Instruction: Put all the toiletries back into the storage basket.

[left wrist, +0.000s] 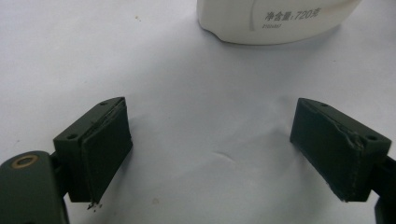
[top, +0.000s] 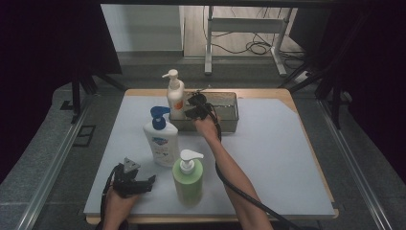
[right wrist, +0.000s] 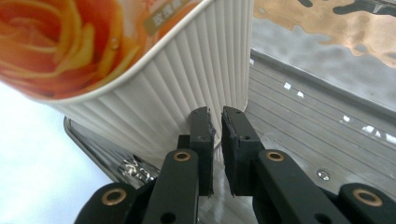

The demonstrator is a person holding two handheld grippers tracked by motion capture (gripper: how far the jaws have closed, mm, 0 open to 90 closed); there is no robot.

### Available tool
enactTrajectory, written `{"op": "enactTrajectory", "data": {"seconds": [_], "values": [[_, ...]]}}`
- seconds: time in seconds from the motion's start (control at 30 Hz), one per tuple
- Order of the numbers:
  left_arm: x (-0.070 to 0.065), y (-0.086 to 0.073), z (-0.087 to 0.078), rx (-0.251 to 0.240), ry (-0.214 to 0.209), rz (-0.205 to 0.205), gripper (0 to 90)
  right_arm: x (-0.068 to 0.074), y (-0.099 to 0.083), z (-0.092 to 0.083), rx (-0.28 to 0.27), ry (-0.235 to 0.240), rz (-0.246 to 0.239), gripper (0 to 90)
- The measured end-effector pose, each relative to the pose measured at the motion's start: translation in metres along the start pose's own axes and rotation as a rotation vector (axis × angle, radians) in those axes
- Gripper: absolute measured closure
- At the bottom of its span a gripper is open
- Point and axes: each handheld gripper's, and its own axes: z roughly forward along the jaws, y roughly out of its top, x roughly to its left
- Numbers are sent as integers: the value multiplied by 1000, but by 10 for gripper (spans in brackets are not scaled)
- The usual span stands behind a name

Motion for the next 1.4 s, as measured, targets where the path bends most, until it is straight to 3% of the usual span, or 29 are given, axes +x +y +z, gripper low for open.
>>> {"op": "enactTrajectory", "data": {"seconds": [0.4,0.87,1.07,1.4], "values": [[0,0,0,0,0,0,118,-13,-8,-17,-33,4,-14,740],[0,0,0,0,0,1,118,-7,-12,-48,-87,33,-107,504],[0,0,0,-1,0,1,118,-5,-19,-61,-84,55,-137,435],[0,0,0,-2,1,0,118,5,-32,-83,-89,99,-228,305]]}}
